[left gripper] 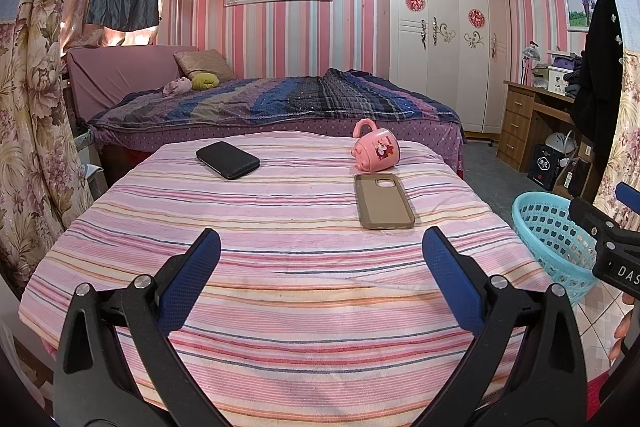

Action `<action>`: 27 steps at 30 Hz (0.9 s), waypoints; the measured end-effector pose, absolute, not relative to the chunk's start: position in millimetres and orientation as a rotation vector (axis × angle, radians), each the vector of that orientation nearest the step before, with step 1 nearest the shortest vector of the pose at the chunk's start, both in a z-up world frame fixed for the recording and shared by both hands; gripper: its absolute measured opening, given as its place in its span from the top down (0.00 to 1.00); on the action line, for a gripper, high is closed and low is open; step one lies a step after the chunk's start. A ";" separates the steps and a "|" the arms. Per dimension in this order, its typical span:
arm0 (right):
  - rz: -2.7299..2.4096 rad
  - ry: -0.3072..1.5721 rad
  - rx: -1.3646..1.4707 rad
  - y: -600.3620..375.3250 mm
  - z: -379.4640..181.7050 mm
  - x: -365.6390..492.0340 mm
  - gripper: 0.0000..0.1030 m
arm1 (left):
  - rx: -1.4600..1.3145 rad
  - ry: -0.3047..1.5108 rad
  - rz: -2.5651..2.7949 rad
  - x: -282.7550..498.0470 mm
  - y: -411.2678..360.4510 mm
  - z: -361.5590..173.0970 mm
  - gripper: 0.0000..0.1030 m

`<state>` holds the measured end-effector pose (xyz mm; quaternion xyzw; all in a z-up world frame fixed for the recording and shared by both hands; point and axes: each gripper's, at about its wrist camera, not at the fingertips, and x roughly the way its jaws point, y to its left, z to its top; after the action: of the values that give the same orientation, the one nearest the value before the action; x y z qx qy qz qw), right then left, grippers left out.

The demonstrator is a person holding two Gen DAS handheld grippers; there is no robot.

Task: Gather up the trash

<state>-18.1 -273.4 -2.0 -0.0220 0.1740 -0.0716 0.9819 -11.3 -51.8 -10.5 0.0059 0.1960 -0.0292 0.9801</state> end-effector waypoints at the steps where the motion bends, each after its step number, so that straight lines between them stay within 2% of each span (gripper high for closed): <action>1: -0.144 0.351 -0.045 -273.2 -1.9 -18.1 0.04 | 0.012 0.395 -0.059 -11.3 -51.9 -10.5 0.05; 27: -0.152 0.352 -0.038 -279.6 -1.4 -17.6 0.04 | 0.013 0.406 -0.057 -8.7 -51.3 -13.6 0.05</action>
<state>-17.6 -279.6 -1.4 -0.0191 0.1748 -0.0755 0.9815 -8.7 -51.3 -13.6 0.0063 0.2015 -0.0282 0.9791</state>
